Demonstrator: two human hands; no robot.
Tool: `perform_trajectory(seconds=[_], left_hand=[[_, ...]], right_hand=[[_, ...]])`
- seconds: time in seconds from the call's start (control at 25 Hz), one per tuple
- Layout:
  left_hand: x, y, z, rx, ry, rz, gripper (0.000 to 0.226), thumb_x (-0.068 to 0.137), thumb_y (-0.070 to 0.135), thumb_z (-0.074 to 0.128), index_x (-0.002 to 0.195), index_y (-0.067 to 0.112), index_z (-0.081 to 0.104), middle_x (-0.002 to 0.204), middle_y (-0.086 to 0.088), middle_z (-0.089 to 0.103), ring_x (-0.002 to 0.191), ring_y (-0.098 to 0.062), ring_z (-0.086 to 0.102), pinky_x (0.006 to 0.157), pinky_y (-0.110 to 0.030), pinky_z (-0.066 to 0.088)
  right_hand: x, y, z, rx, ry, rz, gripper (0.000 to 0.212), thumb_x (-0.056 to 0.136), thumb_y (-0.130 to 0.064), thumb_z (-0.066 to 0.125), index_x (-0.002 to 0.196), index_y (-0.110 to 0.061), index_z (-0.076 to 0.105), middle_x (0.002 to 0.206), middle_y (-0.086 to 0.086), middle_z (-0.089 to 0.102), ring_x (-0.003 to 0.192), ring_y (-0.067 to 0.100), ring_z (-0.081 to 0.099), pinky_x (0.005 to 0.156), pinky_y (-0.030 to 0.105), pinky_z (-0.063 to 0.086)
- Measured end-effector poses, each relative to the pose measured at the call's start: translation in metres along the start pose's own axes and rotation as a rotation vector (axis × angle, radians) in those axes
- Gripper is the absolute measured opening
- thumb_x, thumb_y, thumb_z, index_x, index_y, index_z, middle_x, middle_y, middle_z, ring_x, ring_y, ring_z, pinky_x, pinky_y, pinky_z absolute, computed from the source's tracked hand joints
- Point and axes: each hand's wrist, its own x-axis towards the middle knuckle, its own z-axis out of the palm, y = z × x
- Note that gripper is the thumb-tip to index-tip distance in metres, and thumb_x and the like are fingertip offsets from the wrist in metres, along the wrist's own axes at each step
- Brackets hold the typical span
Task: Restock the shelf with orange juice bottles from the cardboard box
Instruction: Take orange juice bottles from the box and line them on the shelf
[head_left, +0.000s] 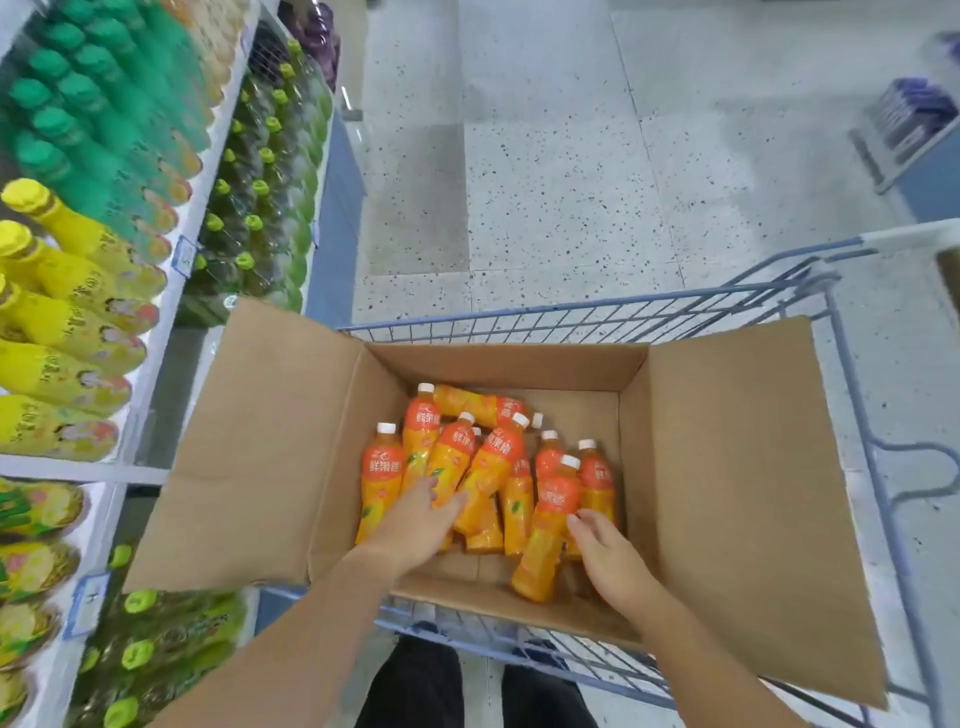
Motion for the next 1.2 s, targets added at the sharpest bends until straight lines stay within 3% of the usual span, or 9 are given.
perform_trajectory(seconds=[0.08,0.16,0.24,0.36,0.48,0.72,0.92,1.08,1.2], left_hand=[[0.033,-0.007,0.001,0.122,0.012,-0.005,0.071,0.095,0.057,0.052,0.151,0.015,0.039,0.15,-0.005,0.048,0.136,-0.027,0.048,0.107,-0.034,0.039],[0.069,-0.018,0.004,0.251,0.068,0.003,0.066,0.084,0.061,0.053,0.13,0.014,0.057,0.132,-0.007,0.061,0.12,-0.03,0.058,0.1,-0.038,0.046],[0.099,-0.025,0.008,0.343,0.092,0.011,0.055,0.083,0.054,0.059,0.117,0.01,0.058,0.119,-0.012,0.06,0.11,-0.032,0.059,0.095,-0.045,0.049],[0.123,-0.017,0.014,0.395,0.177,0.026,0.057,0.088,0.042,0.069,0.128,0.005,0.052,0.125,-0.017,0.055,0.113,-0.035,0.057,0.097,-0.045,0.049],[0.139,-0.012,0.023,0.45,0.219,-0.017,0.077,0.078,0.049,0.081,0.131,0.004,0.049,0.127,-0.017,0.057,0.115,-0.034,0.06,0.094,-0.042,0.052],[0.159,0.001,0.014,0.586,0.061,-0.157,0.075,0.074,0.047,0.085,0.129,0.007,0.054,0.127,-0.011,0.061,0.119,-0.029,0.059,0.09,-0.036,0.052],[0.15,-0.006,0.002,0.336,-0.153,-0.37,0.085,0.066,0.036,0.09,0.135,0.009,0.047,0.131,-0.011,0.056,0.119,-0.032,0.058,0.094,-0.042,0.054],[0.118,-0.019,-0.006,0.195,-0.121,-0.299,0.054,0.068,0.015,0.086,0.113,0.008,0.056,0.102,-0.007,0.059,0.088,-0.021,0.06,0.072,-0.034,0.054],[0.091,-0.018,-0.011,0.026,-0.144,-0.203,0.04,0.07,0.013,0.084,0.106,0.014,0.065,0.099,-0.008,0.068,0.088,-0.021,0.065,0.076,-0.035,0.055]], right_hand=[[0.018,0.012,0.011,-0.003,0.023,0.058,0.055,0.102,-0.047,0.046,0.148,-0.018,0.042,0.142,0.0,0.054,0.13,0.019,0.051,0.104,0.03,0.037],[0.035,0.021,0.023,-0.013,0.065,0.091,0.054,0.101,-0.046,0.048,0.147,-0.018,0.043,0.142,0.003,0.055,0.131,0.022,0.052,0.106,0.035,0.038],[0.055,0.03,0.034,-0.02,0.092,0.116,0.053,0.098,-0.048,0.051,0.143,-0.021,0.047,0.138,0.003,0.059,0.126,0.025,0.056,0.106,0.038,0.042],[0.085,0.041,0.047,-0.008,0.114,0.164,0.052,0.087,-0.056,0.061,0.129,-0.026,0.056,0.124,0.002,0.067,0.112,0.026,0.063,0.1,0.046,0.049],[0.107,0.04,0.057,-0.025,0.178,0.234,0.064,0.076,-0.059,0.073,0.126,-0.022,0.057,0.119,0.004,0.068,0.107,0.029,0.064,0.09,0.039,0.052],[0.122,0.033,0.065,-0.032,0.252,0.292,0.065,0.07,-0.042,0.084,0.123,-0.018,0.056,0.117,0.006,0.067,0.106,0.029,0.064,0.078,0.03,0.044],[0.107,0.021,0.057,-0.054,0.203,0.199,0.065,0.073,-0.037,0.083,0.127,-0.02,0.051,0.11,-0.002,0.058,0.103,0.025,0.061,0.079,0.031,0.042],[0.09,0.006,0.052,-0.034,0.177,0.147,0.067,0.067,-0.043,0.082,0.124,-0.025,0.051,0.111,-0.001,0.064,0.096,0.021,0.062,0.082,0.036,0.052],[0.066,-0.008,0.047,0.057,0.154,0.106,0.064,0.073,-0.034,0.082,0.127,-0.024,0.05,0.108,-0.001,0.061,0.098,0.02,0.06,0.082,0.036,0.051]])
